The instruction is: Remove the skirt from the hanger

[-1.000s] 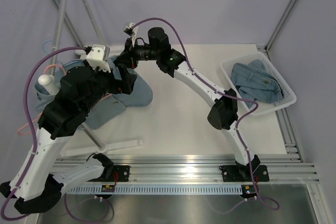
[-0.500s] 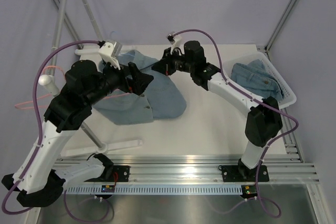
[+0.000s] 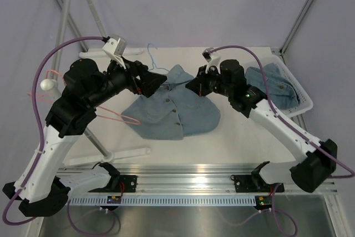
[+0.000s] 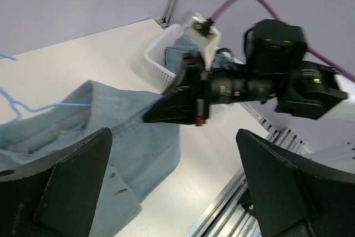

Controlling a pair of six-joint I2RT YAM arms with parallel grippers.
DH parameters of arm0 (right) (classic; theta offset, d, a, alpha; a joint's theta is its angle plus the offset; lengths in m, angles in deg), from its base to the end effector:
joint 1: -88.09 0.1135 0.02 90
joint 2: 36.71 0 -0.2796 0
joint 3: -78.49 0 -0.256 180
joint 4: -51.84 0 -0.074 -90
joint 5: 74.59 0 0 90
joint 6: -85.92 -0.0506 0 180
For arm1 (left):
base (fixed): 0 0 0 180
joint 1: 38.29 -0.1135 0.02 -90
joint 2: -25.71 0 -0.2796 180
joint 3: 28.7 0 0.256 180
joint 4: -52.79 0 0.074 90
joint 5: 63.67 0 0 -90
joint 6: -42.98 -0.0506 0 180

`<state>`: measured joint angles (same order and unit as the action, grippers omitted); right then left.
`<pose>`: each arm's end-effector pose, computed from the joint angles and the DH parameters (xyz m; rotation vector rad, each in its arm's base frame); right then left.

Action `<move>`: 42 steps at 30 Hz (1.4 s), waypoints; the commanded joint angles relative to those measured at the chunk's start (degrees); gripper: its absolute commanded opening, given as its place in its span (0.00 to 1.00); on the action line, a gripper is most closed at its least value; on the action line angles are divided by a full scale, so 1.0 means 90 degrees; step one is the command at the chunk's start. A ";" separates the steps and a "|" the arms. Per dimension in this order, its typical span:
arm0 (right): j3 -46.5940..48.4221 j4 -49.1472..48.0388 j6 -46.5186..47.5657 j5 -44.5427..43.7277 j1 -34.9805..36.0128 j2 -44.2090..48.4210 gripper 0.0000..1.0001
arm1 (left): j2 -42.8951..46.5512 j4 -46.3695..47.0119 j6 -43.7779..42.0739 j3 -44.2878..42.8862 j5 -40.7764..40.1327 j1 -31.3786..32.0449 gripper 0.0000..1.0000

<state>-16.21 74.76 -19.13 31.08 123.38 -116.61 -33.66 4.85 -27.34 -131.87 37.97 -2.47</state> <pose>0.2720 0.2092 0.3759 -0.5353 1.8818 0.8492 0.1445 -0.1169 0.5224 0.4014 1.6735 -0.8966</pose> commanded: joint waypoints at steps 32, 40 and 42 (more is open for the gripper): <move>-0.1390 0.2719 -0.1267 -0.0432 0.0034 0.5860 0.00 | -0.1400 -0.0534 0.0333 -0.0471 -0.1781 0.1235 0.83; -0.1351 0.2787 -0.1306 -0.0353 0.0034 0.6045 0.00 | -0.1684 -0.0153 0.0450 -0.0451 -0.2035 0.1324 0.82; -0.1360 0.2778 -0.1326 -0.0344 0.0034 0.6084 0.00 | -0.1879 -0.0163 0.0469 -0.0568 -0.2035 0.1362 0.81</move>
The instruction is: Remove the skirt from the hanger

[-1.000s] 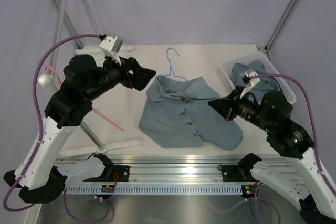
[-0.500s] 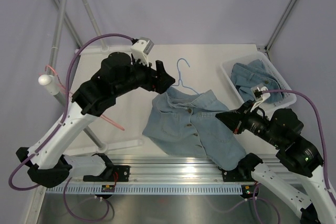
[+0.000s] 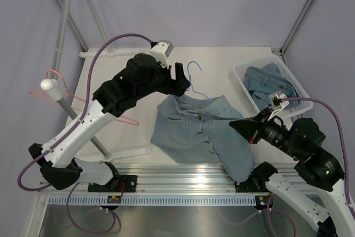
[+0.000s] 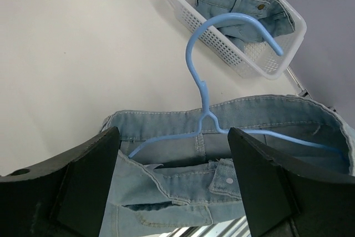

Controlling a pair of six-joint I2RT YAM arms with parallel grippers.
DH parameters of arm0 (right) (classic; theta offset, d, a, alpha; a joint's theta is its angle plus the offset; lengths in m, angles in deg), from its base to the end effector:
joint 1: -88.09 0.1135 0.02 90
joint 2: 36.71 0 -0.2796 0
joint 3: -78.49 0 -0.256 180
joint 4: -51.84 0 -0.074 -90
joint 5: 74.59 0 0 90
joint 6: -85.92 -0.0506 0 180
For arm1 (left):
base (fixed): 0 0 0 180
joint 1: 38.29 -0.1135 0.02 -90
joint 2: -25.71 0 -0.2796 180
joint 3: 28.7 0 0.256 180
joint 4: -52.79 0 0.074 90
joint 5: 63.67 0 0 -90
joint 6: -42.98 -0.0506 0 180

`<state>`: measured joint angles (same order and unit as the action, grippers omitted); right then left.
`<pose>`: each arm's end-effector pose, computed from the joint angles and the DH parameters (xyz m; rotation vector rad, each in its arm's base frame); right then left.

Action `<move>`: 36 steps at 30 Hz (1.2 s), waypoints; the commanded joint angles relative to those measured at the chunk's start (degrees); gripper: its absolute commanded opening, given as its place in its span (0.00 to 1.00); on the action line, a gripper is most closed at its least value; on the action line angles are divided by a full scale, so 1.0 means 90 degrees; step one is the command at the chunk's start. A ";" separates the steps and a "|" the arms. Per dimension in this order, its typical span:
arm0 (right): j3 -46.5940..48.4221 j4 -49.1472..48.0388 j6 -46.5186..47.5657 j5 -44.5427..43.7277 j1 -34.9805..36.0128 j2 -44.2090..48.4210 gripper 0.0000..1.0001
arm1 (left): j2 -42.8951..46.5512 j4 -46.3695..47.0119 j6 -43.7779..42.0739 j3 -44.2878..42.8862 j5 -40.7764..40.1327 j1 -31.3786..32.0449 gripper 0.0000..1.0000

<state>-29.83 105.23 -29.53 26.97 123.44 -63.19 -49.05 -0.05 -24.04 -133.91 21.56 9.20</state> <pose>0.0532 0.0502 0.4022 -0.3126 1.7799 0.9464 0.1938 -0.2052 0.4656 0.3757 1.9966 -0.7154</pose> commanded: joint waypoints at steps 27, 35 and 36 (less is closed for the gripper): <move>0.0172 -0.0325 -0.0277 -0.0140 0.0027 0.0403 0.00 | -0.0941 0.0381 0.0152 -0.0871 -0.0534 0.0515 0.00; 0.0358 0.0329 -0.0512 -0.0502 0.0027 0.0072 0.44 | -0.0814 -0.0028 0.0093 -0.1270 -0.1021 0.0622 0.00; 0.0377 0.0388 -0.0521 -0.0493 0.0027 -0.0035 0.48 | -0.0795 -0.0078 0.0103 -0.1329 -0.1061 0.0622 0.00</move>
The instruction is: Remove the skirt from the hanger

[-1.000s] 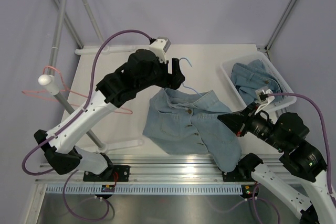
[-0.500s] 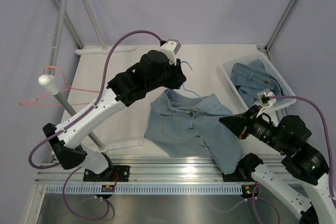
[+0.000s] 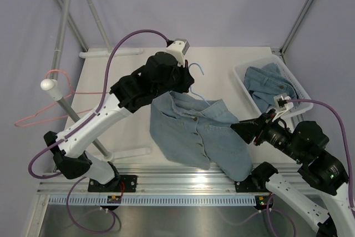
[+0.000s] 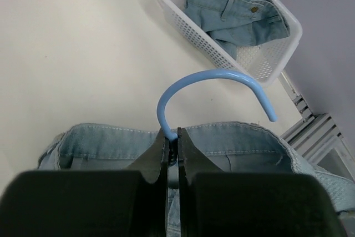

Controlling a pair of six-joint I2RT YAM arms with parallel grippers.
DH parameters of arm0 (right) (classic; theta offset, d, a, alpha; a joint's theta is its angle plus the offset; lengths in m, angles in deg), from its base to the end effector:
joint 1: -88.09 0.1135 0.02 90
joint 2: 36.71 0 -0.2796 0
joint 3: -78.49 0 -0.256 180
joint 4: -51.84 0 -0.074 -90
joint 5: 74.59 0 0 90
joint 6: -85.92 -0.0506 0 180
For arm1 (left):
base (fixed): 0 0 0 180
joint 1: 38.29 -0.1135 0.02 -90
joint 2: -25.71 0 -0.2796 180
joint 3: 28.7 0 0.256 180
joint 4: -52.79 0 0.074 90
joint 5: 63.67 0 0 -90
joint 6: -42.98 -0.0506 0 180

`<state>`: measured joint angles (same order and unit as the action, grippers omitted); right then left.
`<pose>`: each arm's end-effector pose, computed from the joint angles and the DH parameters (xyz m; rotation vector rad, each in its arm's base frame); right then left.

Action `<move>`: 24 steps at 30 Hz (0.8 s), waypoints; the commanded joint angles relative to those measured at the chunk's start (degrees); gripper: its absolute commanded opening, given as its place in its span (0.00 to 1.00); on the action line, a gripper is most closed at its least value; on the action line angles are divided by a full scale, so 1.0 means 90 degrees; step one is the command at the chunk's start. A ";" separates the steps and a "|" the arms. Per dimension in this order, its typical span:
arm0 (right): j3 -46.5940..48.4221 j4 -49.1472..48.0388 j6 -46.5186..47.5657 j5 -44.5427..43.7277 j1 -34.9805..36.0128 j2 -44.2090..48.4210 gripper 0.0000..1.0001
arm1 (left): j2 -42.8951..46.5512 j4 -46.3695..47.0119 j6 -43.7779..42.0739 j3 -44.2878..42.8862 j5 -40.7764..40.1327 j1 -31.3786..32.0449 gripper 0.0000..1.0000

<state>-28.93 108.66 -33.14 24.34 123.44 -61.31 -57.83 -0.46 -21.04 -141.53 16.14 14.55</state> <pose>0.0441 0.0409 0.4010 -0.2211 1.8081 0.9498 0.2034 -0.2536 0.4663 0.3605 2.0212 -0.7045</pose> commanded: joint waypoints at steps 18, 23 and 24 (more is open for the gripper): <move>-0.0210 0.0378 -0.0150 0.0268 0.0027 -0.0187 0.62 | 0.0260 -0.0745 -0.0474 -0.1634 -0.0869 0.0028 0.00; -0.0308 0.0291 -0.0140 0.0287 0.0027 -0.0245 0.59 | 0.0386 -0.0764 -0.0445 -0.1644 -0.0810 0.0027 0.00; -0.0337 0.0242 -0.0150 0.0287 0.0027 -0.0284 0.59 | 0.0406 -0.0764 -0.0445 -0.1654 -0.0820 0.0027 0.00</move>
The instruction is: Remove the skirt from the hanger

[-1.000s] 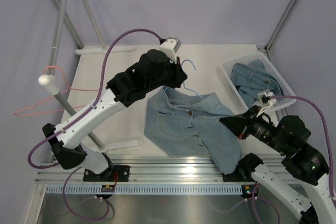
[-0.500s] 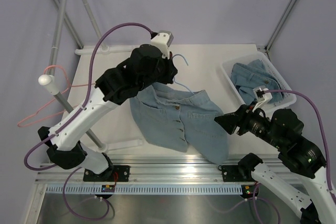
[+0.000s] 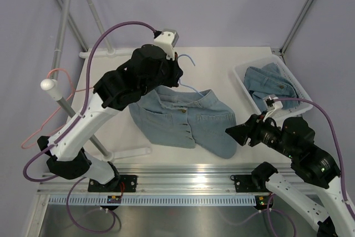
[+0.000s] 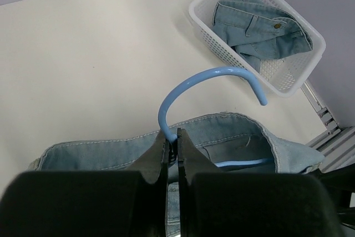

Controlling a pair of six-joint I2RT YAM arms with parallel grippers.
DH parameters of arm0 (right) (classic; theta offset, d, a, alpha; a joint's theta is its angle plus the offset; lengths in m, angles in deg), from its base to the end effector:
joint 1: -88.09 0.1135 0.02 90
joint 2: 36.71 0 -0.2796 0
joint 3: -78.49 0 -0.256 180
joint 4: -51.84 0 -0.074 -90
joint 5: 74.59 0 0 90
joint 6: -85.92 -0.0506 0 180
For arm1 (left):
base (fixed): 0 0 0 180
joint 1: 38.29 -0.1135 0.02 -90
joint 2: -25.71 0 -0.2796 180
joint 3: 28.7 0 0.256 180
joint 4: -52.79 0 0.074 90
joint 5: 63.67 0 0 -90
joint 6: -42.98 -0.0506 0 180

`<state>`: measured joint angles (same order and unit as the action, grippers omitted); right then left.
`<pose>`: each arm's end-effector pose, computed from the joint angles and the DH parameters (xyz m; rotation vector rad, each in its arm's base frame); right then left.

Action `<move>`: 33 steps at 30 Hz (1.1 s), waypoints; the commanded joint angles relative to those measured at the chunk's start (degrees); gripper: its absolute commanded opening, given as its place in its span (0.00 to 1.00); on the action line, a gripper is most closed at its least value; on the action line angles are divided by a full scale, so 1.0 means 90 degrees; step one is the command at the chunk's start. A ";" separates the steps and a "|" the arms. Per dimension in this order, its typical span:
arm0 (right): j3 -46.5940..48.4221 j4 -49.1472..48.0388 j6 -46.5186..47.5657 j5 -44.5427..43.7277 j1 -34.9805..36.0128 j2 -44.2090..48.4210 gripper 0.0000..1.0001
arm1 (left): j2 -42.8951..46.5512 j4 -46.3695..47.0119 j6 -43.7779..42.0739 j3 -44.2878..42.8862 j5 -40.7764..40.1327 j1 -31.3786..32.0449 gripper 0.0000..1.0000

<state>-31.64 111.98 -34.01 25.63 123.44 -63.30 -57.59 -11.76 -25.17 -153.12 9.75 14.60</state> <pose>0.0558 0.0506 0.3782 -0.2235 1.9597 0.9357 0.1881 -0.2247 0.5108 0.3502 1.9747 -0.5643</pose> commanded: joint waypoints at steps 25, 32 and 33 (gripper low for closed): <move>0.0199 -0.0400 0.1480 0.0094 0.0027 -0.0775 0.95 | 0.1024 -0.0026 -0.0123 -0.0396 0.0357 0.0023 0.00; -0.0193 -0.1123 0.1704 0.0427 0.0027 -0.0854 0.95 | 0.1219 -0.0036 -0.0132 -0.0269 0.0368 0.0032 0.00; -0.0202 -0.1124 0.1724 0.0427 0.0027 -0.0864 0.94 | 0.1248 -0.0046 -0.0142 -0.0250 0.0338 0.0023 0.00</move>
<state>-33.52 106.87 -21.21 27.01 123.44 -71.56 -48.94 -16.44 -26.09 -154.39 12.16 14.60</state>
